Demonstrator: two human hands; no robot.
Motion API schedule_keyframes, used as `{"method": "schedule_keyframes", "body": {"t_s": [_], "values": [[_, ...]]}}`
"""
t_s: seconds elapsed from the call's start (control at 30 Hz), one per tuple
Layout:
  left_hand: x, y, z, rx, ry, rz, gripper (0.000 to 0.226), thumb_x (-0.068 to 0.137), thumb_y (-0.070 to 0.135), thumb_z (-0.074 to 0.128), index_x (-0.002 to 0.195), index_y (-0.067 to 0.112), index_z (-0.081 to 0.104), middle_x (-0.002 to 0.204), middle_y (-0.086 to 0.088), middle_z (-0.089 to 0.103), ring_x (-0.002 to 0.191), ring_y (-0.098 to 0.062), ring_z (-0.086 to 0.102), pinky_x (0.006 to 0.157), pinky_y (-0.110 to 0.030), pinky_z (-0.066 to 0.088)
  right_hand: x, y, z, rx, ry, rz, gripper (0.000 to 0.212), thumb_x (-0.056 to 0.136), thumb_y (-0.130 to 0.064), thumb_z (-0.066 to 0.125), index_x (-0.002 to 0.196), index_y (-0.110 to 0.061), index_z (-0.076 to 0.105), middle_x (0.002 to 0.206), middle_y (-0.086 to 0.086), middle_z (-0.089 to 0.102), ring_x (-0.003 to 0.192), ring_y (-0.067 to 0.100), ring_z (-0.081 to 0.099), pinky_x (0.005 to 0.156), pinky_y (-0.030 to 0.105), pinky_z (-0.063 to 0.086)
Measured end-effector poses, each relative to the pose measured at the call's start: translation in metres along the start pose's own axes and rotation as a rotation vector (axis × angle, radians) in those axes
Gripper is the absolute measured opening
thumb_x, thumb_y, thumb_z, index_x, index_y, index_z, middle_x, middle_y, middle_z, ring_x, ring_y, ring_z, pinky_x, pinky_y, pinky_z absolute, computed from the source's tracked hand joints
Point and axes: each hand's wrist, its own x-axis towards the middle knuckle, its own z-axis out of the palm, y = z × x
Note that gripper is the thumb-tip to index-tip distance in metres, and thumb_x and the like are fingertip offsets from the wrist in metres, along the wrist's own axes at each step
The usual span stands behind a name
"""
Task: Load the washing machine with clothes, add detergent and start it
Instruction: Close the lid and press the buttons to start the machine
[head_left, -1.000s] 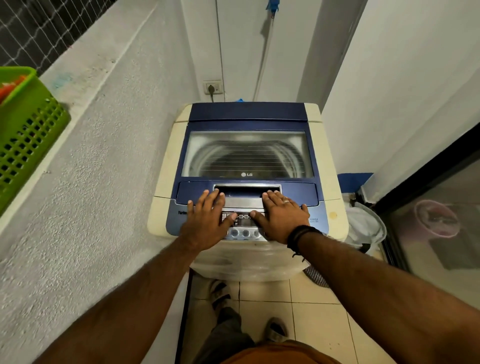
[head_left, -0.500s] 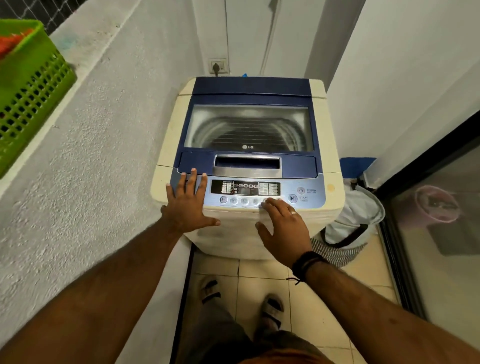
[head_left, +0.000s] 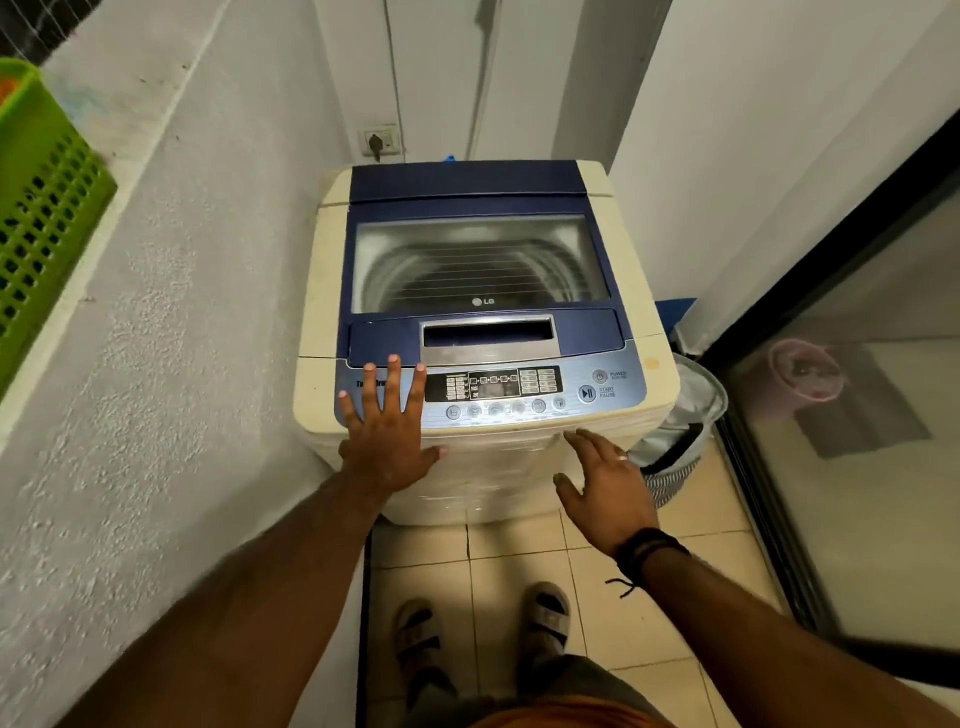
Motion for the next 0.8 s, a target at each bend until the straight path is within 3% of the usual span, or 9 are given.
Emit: {"method": "schedule_keyframes", "body": {"t_s": [0.2, 0.33, 0.5, 0.8], "values": [[0.005, 0.001, 0.007, 0.022, 0.019, -0.009, 0.128, 0.058, 0.081, 0.065, 0.156, 0.026, 0.002, 0.163, -0.013, -0.003, 0.147, -0.043, 0.001, 0.109, -0.07, 0.008, 0.024, 0.012, -0.025, -0.102, 0.032, 0.139, 0.066, 0.088, -0.04, 0.058, 0.149, -0.028, 0.035, 0.127, 0.011, 0.054, 0.11, 0.035, 0.058, 0.09, 0.044, 0.051], [0.005, 0.001, 0.005, 0.02, 0.009, -0.01, 0.126, 0.061, 0.081, 0.064, 0.156, 0.027, 0.0, 0.163, -0.012, -0.007, 0.147, -0.043, -0.002, 0.109, -0.069, 0.006, 0.037, 0.019, -0.039, -0.229, 0.041, 0.186, 0.068, 0.087, -0.046, 0.056, 0.147, -0.038, 0.025, 0.129, 0.01, 0.047, 0.11, 0.034, 0.056, 0.083, 0.05, 0.056], [0.005, 0.002, 0.003, 0.018, -0.01, -0.015, 0.126, 0.063, 0.082, 0.061, 0.155, 0.028, -0.005, 0.163, -0.011, -0.013, 0.147, -0.042, -0.006, 0.11, -0.068, 0.004, 0.052, 0.021, -0.045, -0.336, -0.015, 0.186, 0.077, 0.087, -0.053, 0.055, 0.15, -0.048, 0.01, 0.134, 0.008, 0.042, 0.12, 0.033, 0.048, 0.087, 0.055, 0.054], [0.004, 0.004, -0.003, 0.025, -0.03, -0.01, 0.125, 0.064, 0.08, 0.062, 0.156, 0.027, -0.004, 0.162, -0.012, -0.012, 0.147, -0.042, -0.006, 0.11, -0.068, 0.006, 0.057, 0.018, -0.044, -0.337, -0.049, 0.223, 0.08, 0.088, -0.052, 0.054, 0.152, -0.048, 0.006, 0.139, 0.007, 0.035, 0.127, 0.035, 0.041, 0.093, 0.059, 0.049]]}}
